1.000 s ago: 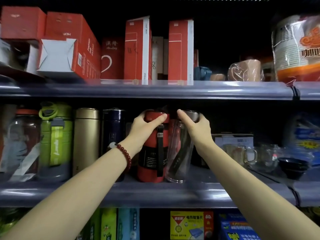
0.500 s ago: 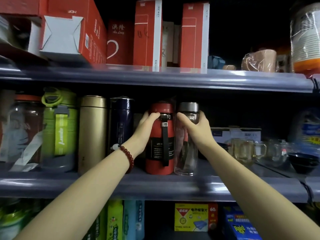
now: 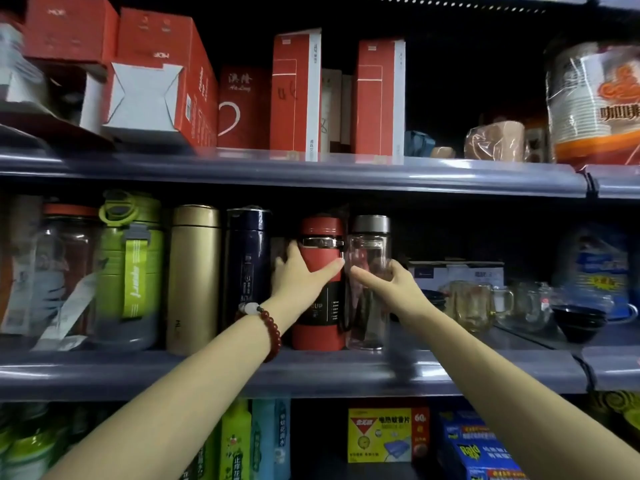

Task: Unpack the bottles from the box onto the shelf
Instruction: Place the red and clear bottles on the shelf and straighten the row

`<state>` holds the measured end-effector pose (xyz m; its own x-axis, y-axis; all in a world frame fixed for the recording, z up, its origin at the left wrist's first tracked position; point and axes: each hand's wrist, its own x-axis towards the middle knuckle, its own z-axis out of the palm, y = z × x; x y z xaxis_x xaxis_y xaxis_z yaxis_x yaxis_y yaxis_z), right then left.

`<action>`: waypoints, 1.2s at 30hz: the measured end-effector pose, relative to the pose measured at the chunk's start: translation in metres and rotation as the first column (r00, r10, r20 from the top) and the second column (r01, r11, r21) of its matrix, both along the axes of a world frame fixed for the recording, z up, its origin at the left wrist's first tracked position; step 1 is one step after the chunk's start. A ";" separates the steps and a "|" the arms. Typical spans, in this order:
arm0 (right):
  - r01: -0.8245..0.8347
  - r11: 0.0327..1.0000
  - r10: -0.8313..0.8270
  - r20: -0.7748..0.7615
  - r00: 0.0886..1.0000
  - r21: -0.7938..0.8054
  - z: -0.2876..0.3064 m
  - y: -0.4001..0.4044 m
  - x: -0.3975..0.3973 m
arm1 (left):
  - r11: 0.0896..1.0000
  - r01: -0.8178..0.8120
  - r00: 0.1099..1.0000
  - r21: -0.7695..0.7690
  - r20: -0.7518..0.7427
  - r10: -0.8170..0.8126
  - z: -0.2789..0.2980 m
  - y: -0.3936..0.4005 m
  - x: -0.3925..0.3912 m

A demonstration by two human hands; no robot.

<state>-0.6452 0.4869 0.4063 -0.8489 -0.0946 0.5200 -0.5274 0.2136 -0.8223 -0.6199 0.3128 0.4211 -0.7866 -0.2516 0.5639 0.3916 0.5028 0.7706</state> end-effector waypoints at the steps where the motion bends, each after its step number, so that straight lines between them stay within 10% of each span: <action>1: -0.016 1.000 0.016 0.013 1.000 0.009 0.000 0.001 0.000 | 0.997 0.073 0.997 0.024 0.029 -0.074 -0.002 -0.002 0.000; 5: 0.007 0.991 -0.018 0.081 0.997 0.135 -0.001 0.007 -0.004 | 0.920 0.378 0.909 0.109 0.145 -0.390 -0.024 -0.018 0.004; 14: 0.121 0.988 -0.124 0.030 0.992 0.098 -0.012 -0.001 0.008 | 0.998 0.042 0.994 0.039 0.100 -0.046 -0.043 -0.009 -0.002; 30: -0.027 0.997 0.021 0.082 0.996 0.071 -0.020 0.011 0.012 | 0.981 0.188 0.965 0.041 0.176 -0.193 -0.049 -0.017 0.003; 36: -0.347 0.936 0.348 0.303 0.887 -0.060 -0.008 0.025 0.020 | 0.979 0.200 0.967 0.050 0.151 -0.205 -0.049 -0.017 0.004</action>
<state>-0.6252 0.5119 0.3982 -0.8784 -0.4115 0.2431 -0.2919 0.0592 -0.9546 -0.6164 0.2958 0.3724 -0.9000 -0.0952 0.4254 0.3574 0.3974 0.8452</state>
